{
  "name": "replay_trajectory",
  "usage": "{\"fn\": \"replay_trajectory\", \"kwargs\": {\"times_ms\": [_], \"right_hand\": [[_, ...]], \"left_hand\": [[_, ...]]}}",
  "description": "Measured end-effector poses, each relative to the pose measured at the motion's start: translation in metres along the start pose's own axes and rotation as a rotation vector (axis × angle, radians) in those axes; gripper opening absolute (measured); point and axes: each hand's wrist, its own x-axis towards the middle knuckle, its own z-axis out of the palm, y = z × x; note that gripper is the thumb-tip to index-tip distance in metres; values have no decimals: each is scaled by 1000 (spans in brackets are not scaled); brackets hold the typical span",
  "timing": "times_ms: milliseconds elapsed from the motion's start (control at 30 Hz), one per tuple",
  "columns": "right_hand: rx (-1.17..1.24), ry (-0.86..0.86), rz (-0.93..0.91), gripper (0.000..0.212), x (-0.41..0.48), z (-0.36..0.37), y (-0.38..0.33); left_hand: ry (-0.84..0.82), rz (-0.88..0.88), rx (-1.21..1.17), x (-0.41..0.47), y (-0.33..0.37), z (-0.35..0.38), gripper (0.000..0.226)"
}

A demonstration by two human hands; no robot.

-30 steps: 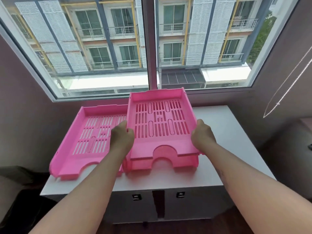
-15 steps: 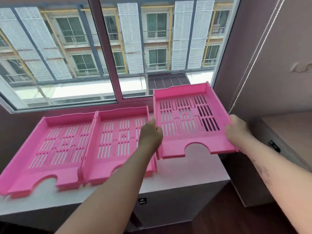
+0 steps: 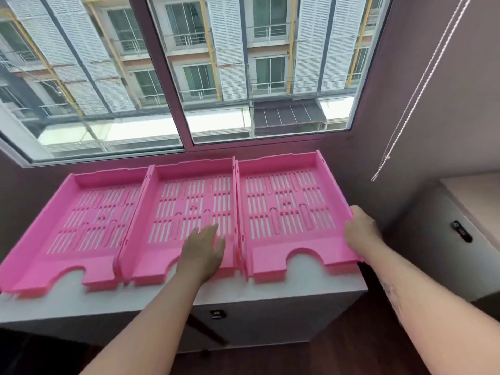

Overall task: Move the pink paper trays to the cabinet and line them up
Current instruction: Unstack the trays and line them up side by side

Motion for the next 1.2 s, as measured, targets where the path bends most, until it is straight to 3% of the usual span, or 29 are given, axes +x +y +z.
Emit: {"fn": "replay_trajectory", "kwargs": {"times_ms": [133, 233, 333, 433, 1200], "right_hand": [[-257, 42, -20, 54, -1, 18, -6], [-577, 149, -356, 68, -15, 35, -15], [-658, -130, -577, 62, -33, 64, -24], [-615, -270, -519, 63, -41, 87, -23], [-642, -254, -488, 60, -14, 103, -33]], "left_hand": [[-74, -6, 211, -2, -20, 10, 63], [-66, -2, 234, -2, -25, 17, 64], [-36, 7, 240, -1, -28, 20, 65], [-21, 11, 236, -1, -29, 21, 64], [22, 31, 187, 23, -38, 25, 64]]}}
